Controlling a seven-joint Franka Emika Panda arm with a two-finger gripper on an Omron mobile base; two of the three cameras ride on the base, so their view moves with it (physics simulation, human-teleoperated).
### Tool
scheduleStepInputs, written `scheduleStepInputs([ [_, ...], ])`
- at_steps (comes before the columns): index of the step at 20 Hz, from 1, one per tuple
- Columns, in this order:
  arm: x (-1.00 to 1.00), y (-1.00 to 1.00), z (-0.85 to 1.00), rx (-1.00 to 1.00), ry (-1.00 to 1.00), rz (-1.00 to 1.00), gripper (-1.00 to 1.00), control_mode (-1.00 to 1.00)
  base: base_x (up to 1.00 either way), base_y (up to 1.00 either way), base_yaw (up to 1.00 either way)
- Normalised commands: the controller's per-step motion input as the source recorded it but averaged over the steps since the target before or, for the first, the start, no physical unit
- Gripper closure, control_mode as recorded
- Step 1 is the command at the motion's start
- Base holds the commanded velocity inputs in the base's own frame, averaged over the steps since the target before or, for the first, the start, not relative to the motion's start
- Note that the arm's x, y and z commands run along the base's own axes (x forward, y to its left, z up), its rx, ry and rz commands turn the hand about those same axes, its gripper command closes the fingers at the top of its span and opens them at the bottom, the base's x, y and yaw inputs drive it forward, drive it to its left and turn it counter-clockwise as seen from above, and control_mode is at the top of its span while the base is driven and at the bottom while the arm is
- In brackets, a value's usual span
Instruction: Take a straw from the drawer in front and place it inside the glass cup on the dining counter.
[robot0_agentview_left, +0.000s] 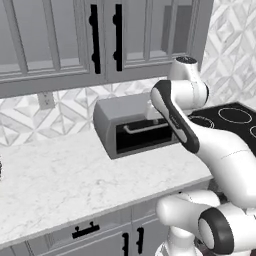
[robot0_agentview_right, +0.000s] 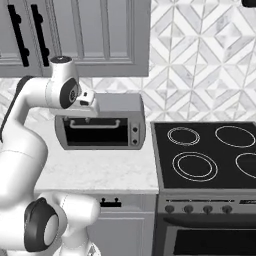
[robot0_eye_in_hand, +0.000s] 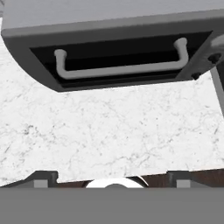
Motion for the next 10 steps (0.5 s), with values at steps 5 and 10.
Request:
scheduleStepInputs([
  [5, 0.00, 0.00, 0.00, 0.00, 0.00, 0.00, -1.00, 1.00, -0.04, 0.74, -0.40],
  [10, 0.00, 0.00, 0.00, 0.00, 0.00, 0.00, -1.00, 1.00, -0.06, 0.71, -0.39],
])
